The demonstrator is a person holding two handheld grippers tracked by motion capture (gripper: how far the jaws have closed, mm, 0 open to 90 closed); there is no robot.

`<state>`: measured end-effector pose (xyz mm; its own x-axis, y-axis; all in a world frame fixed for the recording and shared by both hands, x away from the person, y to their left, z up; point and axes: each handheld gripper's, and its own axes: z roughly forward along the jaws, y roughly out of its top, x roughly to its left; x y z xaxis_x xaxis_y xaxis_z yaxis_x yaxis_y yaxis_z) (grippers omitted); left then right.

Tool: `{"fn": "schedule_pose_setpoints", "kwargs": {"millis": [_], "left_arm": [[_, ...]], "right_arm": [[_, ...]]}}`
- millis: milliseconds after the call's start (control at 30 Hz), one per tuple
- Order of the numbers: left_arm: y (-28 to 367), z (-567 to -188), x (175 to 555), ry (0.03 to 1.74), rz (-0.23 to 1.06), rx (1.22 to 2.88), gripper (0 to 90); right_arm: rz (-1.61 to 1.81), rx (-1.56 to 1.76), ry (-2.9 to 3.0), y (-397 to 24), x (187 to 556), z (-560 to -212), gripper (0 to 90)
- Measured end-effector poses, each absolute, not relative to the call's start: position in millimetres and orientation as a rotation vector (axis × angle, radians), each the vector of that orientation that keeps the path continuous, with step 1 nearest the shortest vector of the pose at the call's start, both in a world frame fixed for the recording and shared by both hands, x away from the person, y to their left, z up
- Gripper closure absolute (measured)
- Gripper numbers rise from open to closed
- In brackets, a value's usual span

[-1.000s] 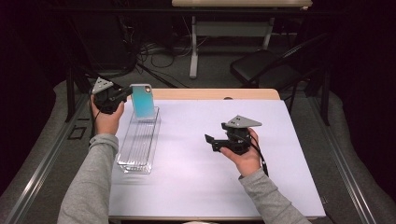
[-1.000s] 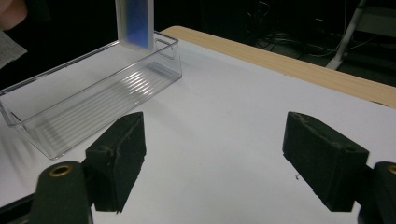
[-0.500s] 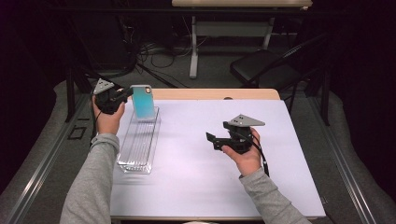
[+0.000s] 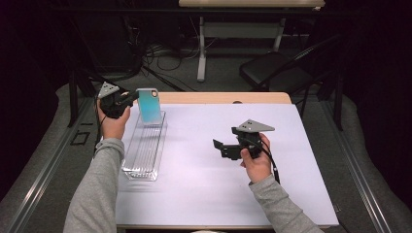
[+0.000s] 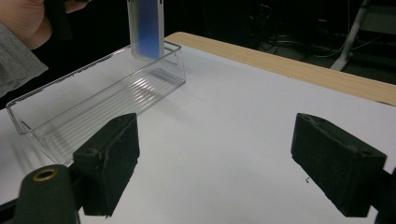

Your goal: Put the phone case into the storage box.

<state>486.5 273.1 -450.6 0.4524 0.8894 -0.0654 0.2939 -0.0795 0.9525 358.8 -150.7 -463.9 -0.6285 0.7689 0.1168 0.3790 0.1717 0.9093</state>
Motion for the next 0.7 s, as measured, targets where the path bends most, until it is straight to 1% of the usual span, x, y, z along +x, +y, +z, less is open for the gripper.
{"fn": "schedule_pose_setpoints", "kwargs": {"millis": [700], "left_arm": [[273.0, -462.2, 494.0, 1.046, 0.682, 1.648, 84.3]], "right_arm": [[1.429, 1.071, 2.089, -150.5, 358.3, -464.9, 14.1]]}}
